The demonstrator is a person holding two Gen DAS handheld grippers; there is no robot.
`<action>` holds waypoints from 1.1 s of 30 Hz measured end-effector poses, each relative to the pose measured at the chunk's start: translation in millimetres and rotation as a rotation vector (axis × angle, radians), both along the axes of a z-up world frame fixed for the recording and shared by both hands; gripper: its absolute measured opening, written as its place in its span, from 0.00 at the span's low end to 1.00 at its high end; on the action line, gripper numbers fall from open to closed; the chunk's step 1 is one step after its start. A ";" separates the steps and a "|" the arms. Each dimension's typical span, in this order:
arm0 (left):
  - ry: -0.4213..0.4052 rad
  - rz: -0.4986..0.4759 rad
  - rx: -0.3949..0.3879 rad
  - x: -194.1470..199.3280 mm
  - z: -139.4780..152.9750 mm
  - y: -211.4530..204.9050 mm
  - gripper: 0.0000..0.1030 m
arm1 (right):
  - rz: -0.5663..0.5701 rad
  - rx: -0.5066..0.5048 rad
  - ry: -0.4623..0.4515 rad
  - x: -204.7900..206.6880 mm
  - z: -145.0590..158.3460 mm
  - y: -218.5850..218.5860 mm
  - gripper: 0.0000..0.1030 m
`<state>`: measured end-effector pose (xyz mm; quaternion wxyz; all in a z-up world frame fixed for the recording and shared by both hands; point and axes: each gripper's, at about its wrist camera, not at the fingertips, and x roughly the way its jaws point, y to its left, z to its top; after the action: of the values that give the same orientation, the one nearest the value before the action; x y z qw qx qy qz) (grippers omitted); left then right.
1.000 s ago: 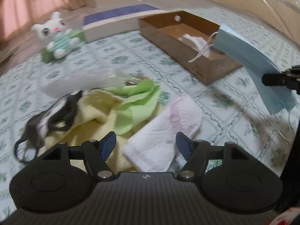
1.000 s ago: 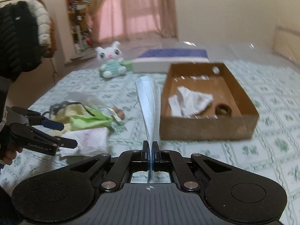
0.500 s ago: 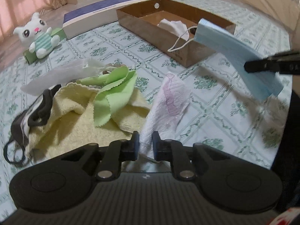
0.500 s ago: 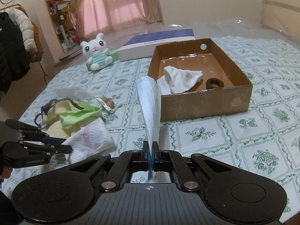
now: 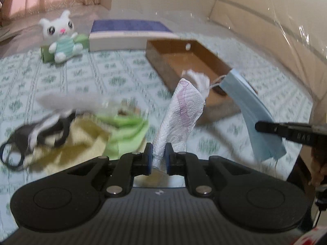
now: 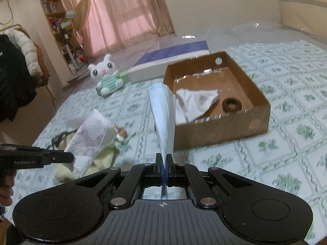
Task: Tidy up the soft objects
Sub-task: 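Carry mask and pad into the tray and open both tools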
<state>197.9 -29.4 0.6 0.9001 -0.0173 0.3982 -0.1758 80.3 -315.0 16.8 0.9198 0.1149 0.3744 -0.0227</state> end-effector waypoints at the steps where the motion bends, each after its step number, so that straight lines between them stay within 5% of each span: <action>1: -0.007 0.005 -0.006 6.2 4.0 -3.3 0.11 | -0.004 0.000 -0.008 3.2 3.1 -2.8 0.02; 16: -0.060 0.068 -0.109 135.6 38.6 -92.8 0.11 | -0.037 -0.008 -0.090 106.6 52.0 -83.7 0.02; 33: 0.112 0.179 -0.105 250.8 -20.7 -152.1 0.16 | 0.010 -0.122 0.025 212.4 2.7 -147.3 0.02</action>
<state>448.7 -181.5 -20.1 0.8865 -0.1095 0.4348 -0.1140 292.7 -462.3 19.5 0.9205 0.0565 0.3842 -0.0424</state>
